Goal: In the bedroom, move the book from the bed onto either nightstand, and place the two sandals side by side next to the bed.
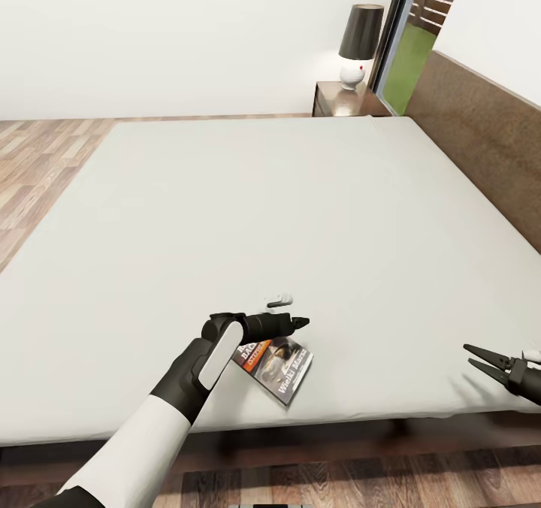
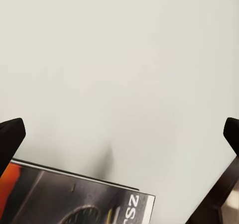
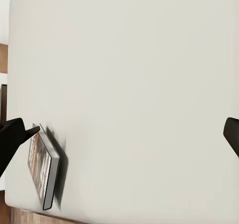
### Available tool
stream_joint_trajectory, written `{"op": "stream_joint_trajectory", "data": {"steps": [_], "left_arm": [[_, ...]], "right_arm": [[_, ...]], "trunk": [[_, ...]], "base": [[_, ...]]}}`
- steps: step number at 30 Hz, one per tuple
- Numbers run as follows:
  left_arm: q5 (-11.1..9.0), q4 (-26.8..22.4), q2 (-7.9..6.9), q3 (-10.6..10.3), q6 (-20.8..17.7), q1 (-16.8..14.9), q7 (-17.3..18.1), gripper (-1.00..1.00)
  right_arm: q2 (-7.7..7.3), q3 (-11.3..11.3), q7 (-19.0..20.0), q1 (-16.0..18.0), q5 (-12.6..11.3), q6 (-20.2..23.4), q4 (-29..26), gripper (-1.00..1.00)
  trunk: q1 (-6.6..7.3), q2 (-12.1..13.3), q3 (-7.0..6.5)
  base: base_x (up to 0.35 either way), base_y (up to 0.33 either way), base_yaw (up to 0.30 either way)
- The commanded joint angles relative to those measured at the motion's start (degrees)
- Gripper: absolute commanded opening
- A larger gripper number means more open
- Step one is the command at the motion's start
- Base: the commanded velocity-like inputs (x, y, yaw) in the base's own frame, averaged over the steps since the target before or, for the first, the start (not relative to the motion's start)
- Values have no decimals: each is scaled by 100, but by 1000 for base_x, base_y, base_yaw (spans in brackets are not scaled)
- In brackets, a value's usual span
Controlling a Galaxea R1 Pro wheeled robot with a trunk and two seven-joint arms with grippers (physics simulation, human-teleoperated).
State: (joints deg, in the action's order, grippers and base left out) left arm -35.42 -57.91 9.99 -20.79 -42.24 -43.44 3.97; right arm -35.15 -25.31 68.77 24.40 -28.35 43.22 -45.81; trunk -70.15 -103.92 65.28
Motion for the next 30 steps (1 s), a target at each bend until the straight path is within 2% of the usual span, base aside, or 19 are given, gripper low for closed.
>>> {"op": "stream_joint_trajectory", "data": {"steps": [1,30], "left_arm": [[52,1,1,4,-21,0,16,100],[52,8,1,4,-19,2,16,100]], "right_arm": [[-1,-1,5,3,-22,38,2,100],[-1,-1,6,0,-22,38,2,100]], "trunk": [[0,-1,4],[0,-1,4]], "base": [[-1,0,0],[-2,0,0]]}}
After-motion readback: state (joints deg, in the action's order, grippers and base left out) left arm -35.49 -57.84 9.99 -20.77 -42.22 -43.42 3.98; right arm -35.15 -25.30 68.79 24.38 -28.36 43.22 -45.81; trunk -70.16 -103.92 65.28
